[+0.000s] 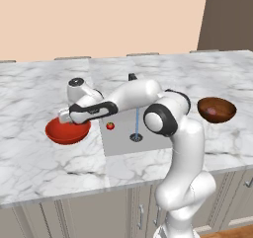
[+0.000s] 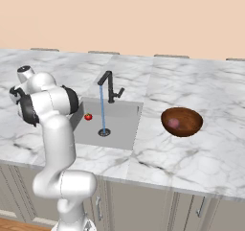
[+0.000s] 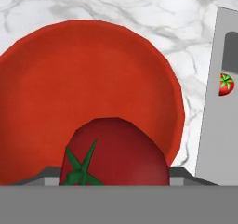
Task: Pick the tomatos from the sink and place them in one bowl. Place the onion in the other bowl. Then turn off the sink faucet.
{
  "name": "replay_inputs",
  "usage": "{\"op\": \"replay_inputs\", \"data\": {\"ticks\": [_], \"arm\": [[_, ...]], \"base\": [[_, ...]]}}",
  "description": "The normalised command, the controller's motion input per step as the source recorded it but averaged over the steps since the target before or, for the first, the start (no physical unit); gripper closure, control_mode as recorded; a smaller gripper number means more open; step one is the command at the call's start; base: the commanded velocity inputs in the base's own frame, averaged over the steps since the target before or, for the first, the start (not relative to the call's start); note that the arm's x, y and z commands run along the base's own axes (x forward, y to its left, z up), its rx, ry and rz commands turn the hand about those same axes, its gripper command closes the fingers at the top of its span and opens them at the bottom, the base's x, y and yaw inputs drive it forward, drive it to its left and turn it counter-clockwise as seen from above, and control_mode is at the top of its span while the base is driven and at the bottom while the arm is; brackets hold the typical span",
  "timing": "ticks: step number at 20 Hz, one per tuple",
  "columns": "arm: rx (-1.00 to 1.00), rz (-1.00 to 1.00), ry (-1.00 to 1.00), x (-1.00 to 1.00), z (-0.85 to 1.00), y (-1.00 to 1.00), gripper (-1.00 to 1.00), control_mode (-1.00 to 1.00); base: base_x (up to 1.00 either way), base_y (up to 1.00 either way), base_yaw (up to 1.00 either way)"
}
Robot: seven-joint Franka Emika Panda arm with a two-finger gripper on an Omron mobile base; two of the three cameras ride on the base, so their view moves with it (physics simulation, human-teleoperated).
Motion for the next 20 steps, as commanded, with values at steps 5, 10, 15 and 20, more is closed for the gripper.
{"op": "replay_inputs", "data": {"ticks": [5, 10, 15, 20], "arm": [[0.00, 0.00, 0.05, 0.00, -0.31, 0.08, 1.00, -1.00], [0.00, 0.00, 0.08, 0.00, -0.29, 0.07, 1.00, -1.00], [0.00, 0.00, 0.03, 0.00, -0.24, 0.11, 1.00, -1.00], [0.00, 0.00, 0.04, 0.01, -0.22, 0.17, 1.00, -1.00]], "base": [[0.00, 0.00, 0.00], [0.00, 0.00, 0.00], [0.00, 0.00, 0.00], [0.00, 0.00, 0.00]]}}
